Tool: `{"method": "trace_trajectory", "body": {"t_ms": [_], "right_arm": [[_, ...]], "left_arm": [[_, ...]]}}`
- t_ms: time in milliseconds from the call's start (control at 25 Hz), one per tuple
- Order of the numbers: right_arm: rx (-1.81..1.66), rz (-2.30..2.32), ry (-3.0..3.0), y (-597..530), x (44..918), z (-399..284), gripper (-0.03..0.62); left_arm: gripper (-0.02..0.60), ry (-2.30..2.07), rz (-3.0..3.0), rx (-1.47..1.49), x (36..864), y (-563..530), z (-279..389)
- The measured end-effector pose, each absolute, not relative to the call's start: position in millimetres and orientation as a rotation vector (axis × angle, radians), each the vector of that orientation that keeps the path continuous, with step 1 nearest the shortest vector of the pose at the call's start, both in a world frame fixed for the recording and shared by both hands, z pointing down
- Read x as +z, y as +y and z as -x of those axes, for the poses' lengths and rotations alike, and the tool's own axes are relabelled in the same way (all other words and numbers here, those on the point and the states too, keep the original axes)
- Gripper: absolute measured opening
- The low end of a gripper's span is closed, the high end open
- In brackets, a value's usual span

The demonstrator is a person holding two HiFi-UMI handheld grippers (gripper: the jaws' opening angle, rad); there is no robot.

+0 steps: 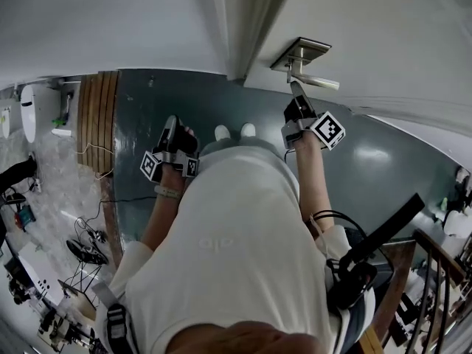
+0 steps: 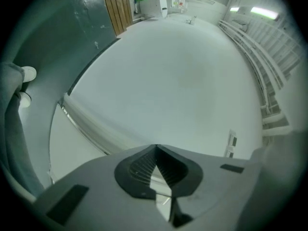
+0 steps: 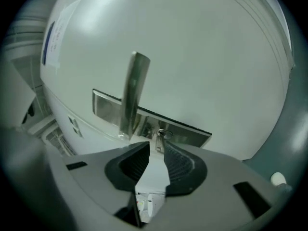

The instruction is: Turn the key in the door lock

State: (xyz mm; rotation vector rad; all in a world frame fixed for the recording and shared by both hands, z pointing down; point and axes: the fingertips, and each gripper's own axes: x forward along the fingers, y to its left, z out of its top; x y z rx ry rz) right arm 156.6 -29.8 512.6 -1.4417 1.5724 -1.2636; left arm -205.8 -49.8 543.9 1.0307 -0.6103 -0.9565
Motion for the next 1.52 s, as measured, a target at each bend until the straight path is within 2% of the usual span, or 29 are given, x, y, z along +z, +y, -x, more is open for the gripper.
{"method": "trace_trajectory", "body": {"t_ms": [280, 520, 760, 1120, 1320, 1520], "right_arm": [[-1.158, 1.361, 1.637, 41.3, 484.0, -144.0, 0.078], [-1.114, 1.291, 1.748, 72.1, 476.6, -138.5, 0.078], [-1.117, 1.15, 1.836, 118.1, 460.0, -164.5, 0.078], [-1.187, 0.973, 1.874, 243.9, 474.2, -214.9, 0.078], [-1.186, 0.89, 1.917, 281.6, 462.8, -191.5, 0.078], [-1.17, 0.873, 1.955, 289.6, 440.3, -173.0, 0.078]], "left_arm": [[0.008, -0.296, -1.284, -0.67, 523.3, -34.8, 105.7], [0.008, -0.128, -1.421, -0.558, 500.4, -4.9, 50.6], [0.008, -0.187, -1.516, -0.55, 484.8, 43.7, 14.1], [0.008, -0.301, -1.633, -0.604, 454.3, 188.6, -48.2], [0.008, -0.287, -1.738, -0.54, 439.5, 248.5, -60.6], [0.008, -0.269, -1.764, -0.565, 418.9, 263.3, -50.5]]}}
